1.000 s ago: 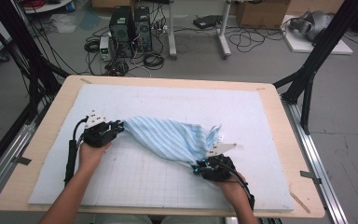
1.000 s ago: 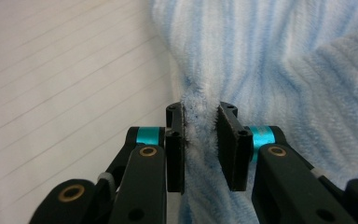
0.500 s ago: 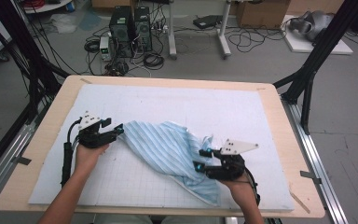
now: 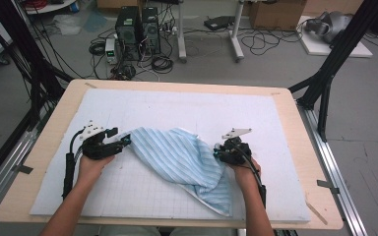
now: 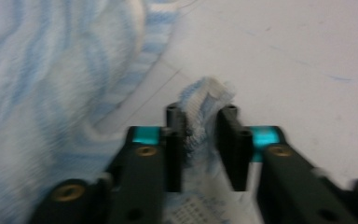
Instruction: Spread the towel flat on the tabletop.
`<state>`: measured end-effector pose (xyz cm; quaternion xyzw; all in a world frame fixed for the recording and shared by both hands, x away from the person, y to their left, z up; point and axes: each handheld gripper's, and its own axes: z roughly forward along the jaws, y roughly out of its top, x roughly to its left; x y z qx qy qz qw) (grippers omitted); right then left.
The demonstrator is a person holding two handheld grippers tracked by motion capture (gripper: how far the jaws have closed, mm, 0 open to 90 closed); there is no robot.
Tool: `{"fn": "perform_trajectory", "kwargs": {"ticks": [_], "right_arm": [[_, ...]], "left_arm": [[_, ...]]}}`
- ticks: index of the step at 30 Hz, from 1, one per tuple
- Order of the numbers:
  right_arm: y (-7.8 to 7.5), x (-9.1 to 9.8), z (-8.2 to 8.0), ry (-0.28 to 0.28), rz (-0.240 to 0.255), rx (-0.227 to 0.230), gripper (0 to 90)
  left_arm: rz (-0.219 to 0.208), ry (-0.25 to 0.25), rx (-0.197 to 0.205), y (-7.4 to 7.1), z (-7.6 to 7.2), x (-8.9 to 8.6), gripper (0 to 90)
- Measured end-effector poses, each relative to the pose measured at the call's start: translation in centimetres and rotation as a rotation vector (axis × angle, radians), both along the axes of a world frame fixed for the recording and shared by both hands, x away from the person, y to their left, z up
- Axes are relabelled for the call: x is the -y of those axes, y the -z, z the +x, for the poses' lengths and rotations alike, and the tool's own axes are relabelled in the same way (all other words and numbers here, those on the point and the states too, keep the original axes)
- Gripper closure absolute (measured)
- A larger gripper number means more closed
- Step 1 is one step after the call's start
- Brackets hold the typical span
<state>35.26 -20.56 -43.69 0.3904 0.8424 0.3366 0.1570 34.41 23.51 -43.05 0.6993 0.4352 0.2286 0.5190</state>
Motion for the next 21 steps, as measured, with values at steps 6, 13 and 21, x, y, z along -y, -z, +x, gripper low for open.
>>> {"fn": "perform_trajectory", "kwargs": {"ticks": [6, 13, 21], "right_arm": [[-0.8, 2.0, -3.0, 0.091, -0.121, 0.02, 78.7], [-1.3, 6.3, -7.2, 0.173, -0.171, -0.03, 75.1], [-4.4, 6.9, -6.7, 0.192, 0.038, 0.097, 39.2]], "left_arm": [[0.002, 0.004, 0.002, 0.0, -0.1, 0.0, 36.4], [0.0, -0.002, 0.008, 0.0, -0.1, 0.2, 37.0], [-0.017, 0.008, 0.025, -0.1, -0.3, 0.5, 37.0]]}}
